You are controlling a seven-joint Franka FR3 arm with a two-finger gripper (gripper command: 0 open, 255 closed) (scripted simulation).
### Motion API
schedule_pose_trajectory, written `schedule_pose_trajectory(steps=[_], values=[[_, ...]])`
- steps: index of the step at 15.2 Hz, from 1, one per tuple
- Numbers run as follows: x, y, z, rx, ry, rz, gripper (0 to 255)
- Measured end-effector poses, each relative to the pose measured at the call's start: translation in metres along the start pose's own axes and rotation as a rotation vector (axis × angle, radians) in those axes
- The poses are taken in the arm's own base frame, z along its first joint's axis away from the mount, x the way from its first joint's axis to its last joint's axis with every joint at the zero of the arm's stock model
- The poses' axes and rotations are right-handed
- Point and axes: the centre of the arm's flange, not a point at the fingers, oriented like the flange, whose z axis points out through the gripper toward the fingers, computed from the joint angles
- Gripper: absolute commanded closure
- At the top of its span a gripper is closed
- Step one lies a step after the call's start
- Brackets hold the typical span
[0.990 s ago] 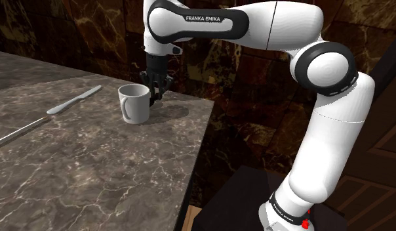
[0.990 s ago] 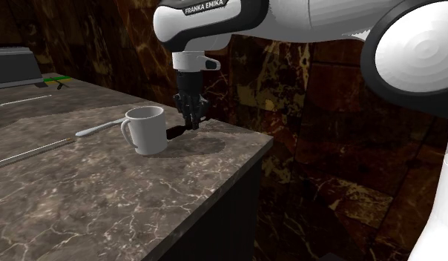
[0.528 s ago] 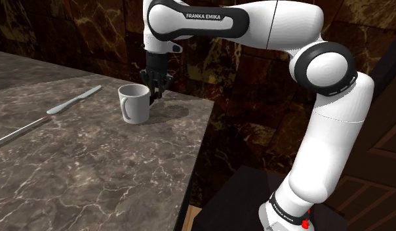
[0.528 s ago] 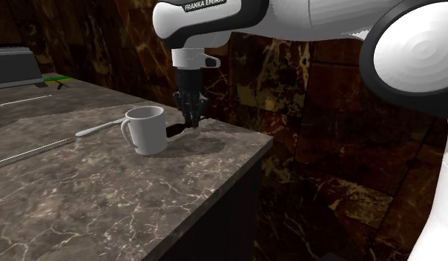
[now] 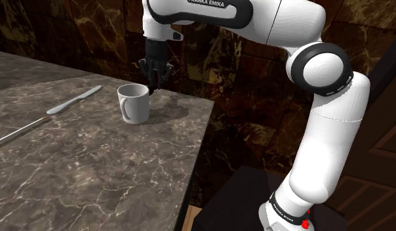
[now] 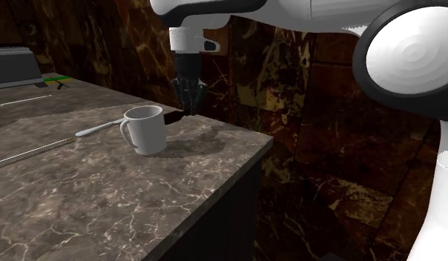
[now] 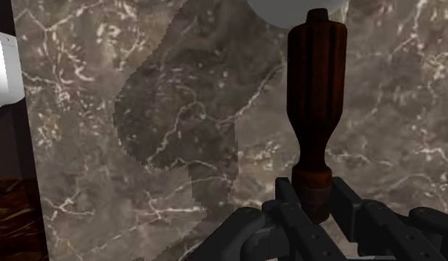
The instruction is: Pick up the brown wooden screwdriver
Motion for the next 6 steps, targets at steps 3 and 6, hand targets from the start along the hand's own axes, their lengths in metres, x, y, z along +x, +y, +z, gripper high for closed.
schedule_pose_trajectory(steps=[3, 6], values=[[0.001, 0.0, -0.016, 0.0, 0.0, 0.0, 255], [0.0, 0.001, -0.029, 0.0, 0.0, 0.0, 255]])
